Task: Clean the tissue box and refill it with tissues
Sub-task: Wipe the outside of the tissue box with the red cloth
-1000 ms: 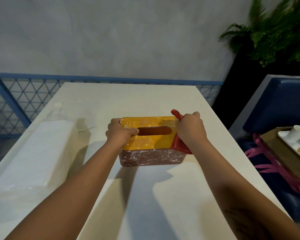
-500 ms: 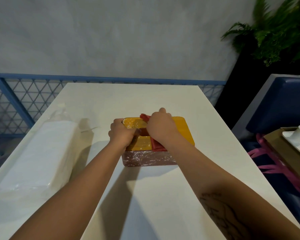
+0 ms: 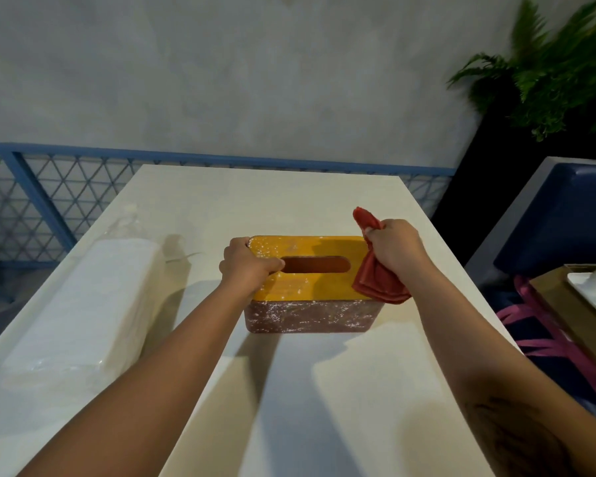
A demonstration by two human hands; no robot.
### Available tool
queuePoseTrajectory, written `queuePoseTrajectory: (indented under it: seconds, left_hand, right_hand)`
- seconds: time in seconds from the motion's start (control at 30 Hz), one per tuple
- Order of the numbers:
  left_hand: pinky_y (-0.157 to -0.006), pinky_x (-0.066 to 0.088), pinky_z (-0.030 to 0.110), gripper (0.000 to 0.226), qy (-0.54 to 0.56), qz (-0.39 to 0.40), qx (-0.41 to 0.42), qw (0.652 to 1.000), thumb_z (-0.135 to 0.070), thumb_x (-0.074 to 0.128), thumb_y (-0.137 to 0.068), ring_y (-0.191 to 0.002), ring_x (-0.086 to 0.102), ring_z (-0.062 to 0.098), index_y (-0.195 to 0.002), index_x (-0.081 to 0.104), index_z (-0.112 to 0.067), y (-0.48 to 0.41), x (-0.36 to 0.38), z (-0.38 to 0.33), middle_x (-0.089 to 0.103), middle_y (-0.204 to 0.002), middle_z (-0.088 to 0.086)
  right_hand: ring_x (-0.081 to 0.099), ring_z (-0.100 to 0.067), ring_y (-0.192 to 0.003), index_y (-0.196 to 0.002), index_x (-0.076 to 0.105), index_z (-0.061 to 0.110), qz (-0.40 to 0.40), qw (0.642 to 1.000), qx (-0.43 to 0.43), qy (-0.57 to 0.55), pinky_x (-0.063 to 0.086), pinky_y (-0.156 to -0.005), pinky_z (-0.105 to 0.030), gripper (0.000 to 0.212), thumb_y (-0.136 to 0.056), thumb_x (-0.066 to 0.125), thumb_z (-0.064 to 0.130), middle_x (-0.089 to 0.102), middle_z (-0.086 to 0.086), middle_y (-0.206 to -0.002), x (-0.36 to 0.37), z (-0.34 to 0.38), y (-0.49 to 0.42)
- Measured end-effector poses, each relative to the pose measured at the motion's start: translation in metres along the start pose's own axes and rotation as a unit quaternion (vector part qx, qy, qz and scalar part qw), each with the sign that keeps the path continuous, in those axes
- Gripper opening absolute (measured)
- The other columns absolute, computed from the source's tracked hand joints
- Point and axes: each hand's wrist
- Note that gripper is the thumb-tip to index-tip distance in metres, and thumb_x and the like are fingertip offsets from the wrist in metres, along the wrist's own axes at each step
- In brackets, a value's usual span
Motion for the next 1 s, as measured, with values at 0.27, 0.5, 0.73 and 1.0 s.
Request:
queuePoseTrajectory:
  seconds: [0.27, 0.5, 0.73, 1.0]
  left_hand:
    - [-0.087, 0.053, 0.051, 0.106, -0.01, 0.004, -0.004, 1.0, -0.054, 0.074, -0.027, -0.106, 0.06, 0.032, -0.123, 0.047, -0.019, 0.002, -0.003, -0.002, 0.059, -0.117, 0.007]
    - [-0.084, 0.054, 0.053, 0.098, -0.008, -0.005, -0.001, 1.0, -0.05, 0.075, -0.028, -0.101, 0.063, 0.036, -0.118, 0.052, -0.018, 0.007, -0.003, -0.005, 0.063, -0.111, 0.009]
    - [-0.084, 0.054, 0.049, 0.062, -0.017, 0.002, -0.005, 1.0, -0.036, 0.078, -0.034, -0.087, 0.066, 0.032, -0.092, 0.064, -0.021, 0.014, -0.005, -0.014, 0.07, -0.092, 0.009]
    - [-0.06, 0.046, 0.028, 0.03, -0.003, 0.01, 0.011, 1.0, -0.008, 0.079, -0.065, -0.069, 0.061, 0.025, -0.091, 0.064, -0.007, 0.021, -0.008, -0.017, 0.065, -0.076, 0.007]
  right_hand:
    - [0.041, -0.013, -0.053, -0.082, 0.052, 0.007, 0.002, 0.999, 0.027, 0.047, 0.025, -0.043, -0.025, 0.016, -0.093, 0.044, 0.014, 0.045, -0.002, -0.064, 0.028, 0.017, -0.015]
    - [0.056, -0.026, -0.092, -0.096, 0.059, 0.007, 0.028, 0.993, -0.061, 0.098, 0.044, -0.065, -0.031, 0.019, -0.094, 0.042, 0.014, 0.06, -0.011, -0.095, 0.044, 0.039, -0.004]
    - [0.046, -0.027, -0.114, -0.117, 0.056, 0.005, 0.064, 0.956, -0.235, 0.164, 0.044, -0.084, -0.031, 0.029, -0.096, 0.042, 0.018, 0.053, -0.011, -0.118, 0.068, 0.06, 0.018]
    - [0.057, -0.025, -0.073, -0.089, 0.065, 0.009, 0.229, 0.944, -0.102, -0.216, 0.044, -0.07, -0.032, 0.015, -0.092, 0.054, 0.02, 0.062, -0.01, -0.08, 0.019, 0.037, -0.006]
Point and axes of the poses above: each hand's wrist, its own y-axis away from the middle knuckle, its own x-axis out of the palm, z = x × y
